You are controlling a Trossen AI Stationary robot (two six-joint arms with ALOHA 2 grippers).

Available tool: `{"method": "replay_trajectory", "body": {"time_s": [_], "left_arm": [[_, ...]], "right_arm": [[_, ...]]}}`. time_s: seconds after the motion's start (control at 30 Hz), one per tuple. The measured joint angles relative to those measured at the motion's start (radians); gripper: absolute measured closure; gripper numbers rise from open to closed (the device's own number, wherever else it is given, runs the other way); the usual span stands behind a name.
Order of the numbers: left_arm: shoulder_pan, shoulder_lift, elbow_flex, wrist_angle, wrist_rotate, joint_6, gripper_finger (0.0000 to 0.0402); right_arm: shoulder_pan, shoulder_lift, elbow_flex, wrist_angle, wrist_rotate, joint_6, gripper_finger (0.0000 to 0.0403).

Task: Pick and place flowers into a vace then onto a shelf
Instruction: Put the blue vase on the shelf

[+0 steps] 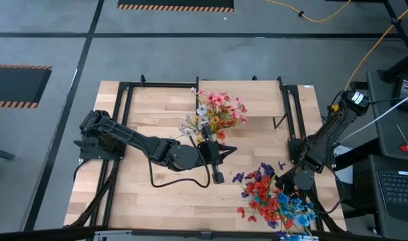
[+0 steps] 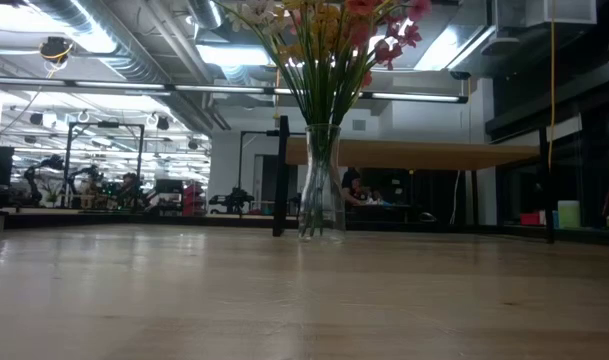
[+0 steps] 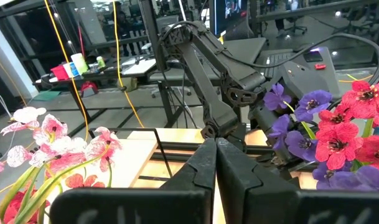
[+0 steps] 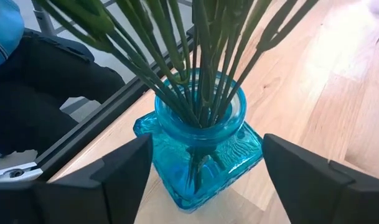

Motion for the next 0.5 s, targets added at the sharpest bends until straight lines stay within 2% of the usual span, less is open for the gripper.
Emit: {"method": "replay_trajectory", "body": {"time_s": [0.5], "left_arm": [[0.000,0.000,0.000,0.000,0.000,0.000,0.0399]], "right_arm": [[0.000,0.012,0.000,0.082,0.000,0.002,0.0099]]}}
